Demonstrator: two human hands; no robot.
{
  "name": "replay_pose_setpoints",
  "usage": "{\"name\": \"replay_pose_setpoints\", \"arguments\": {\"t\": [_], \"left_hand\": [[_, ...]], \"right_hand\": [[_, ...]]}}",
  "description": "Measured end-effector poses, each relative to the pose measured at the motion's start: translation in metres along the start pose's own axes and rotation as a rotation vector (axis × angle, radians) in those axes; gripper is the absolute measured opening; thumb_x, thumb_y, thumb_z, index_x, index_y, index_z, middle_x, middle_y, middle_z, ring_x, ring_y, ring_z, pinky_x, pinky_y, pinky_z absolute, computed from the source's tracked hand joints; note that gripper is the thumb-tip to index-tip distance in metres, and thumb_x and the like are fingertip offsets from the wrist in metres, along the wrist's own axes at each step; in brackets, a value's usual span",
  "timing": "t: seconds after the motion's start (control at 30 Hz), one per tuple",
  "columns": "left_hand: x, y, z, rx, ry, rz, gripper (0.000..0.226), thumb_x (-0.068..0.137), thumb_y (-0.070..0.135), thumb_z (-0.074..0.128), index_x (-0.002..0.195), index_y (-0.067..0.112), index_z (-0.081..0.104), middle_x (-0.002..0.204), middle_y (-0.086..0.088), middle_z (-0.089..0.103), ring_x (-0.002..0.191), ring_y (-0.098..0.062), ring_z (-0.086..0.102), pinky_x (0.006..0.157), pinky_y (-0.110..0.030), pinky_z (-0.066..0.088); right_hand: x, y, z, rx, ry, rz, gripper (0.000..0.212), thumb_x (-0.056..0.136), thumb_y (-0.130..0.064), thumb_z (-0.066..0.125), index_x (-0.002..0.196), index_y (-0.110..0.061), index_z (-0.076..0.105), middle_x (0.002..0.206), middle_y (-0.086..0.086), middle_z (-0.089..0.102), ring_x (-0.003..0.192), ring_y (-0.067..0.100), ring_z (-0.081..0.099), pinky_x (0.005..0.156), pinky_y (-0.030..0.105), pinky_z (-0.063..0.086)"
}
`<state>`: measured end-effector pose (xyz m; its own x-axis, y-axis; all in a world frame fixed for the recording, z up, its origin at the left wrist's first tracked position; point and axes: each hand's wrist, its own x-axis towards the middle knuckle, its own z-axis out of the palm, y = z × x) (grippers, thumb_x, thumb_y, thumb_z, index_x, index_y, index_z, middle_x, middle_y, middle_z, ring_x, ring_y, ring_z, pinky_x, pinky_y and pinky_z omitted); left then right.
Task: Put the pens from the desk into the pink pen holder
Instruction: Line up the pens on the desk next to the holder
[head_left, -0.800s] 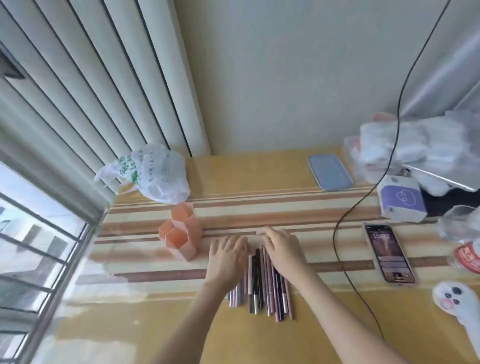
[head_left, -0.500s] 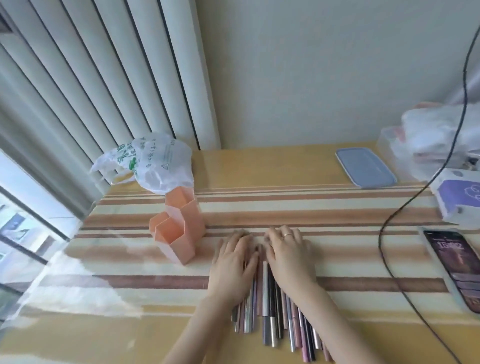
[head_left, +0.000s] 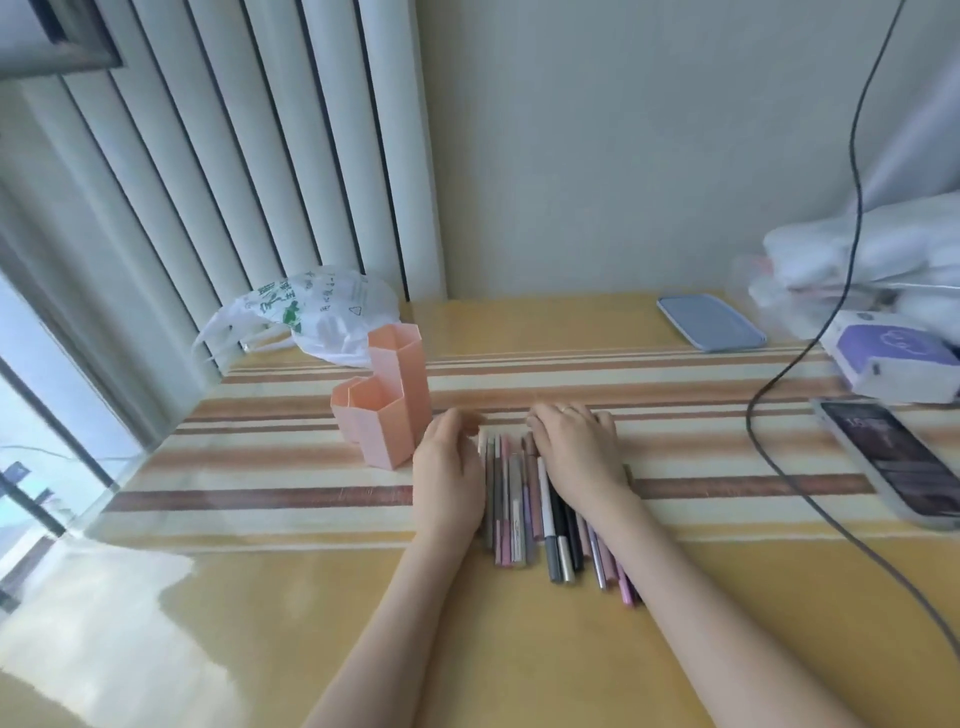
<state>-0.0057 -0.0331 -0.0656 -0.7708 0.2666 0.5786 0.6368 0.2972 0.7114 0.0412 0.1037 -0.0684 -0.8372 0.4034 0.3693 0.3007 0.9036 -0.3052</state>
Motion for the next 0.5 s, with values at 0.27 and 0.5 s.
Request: {"name": "replay_pose_setpoints", "arguments": {"t": [0.27,0.5], "left_hand": [[0.012,-0.017,-0.045,0.176,0.513,0.1,0.056,0.075,0.029,0.054,0.124,0.007,0.037,0.13,-0.022,0.042,0.122,-0.032,0.038,0.102,-0.038,0.029],[0.026,-0.048,-0.036,-0.123,0.116,-0.372,0.116,0.071,0.029,0.081,0.149,0.012,-0.003,0.156,-0.01,0.009,0.144,-0.026,0.008,0.117,-0.045,0.015]], "right_hand": [[-0.002,0.005,-0.005,0.111,-0.012,-0.092,0.033,0.1,-0.024,0.041,0.127,-0.031,0.059,0.107,-0.006,0.07,0.112,0.016,0.053,0.099,0.032,0.026],[-0.005,0.0,-0.002,0.145,0.01,-0.212,0.037,0.094,-0.009,0.05,0.121,-0.03,0.064,0.11,-0.008,0.07,0.111,0.014,0.055,0.102,0.029,0.022]]}}
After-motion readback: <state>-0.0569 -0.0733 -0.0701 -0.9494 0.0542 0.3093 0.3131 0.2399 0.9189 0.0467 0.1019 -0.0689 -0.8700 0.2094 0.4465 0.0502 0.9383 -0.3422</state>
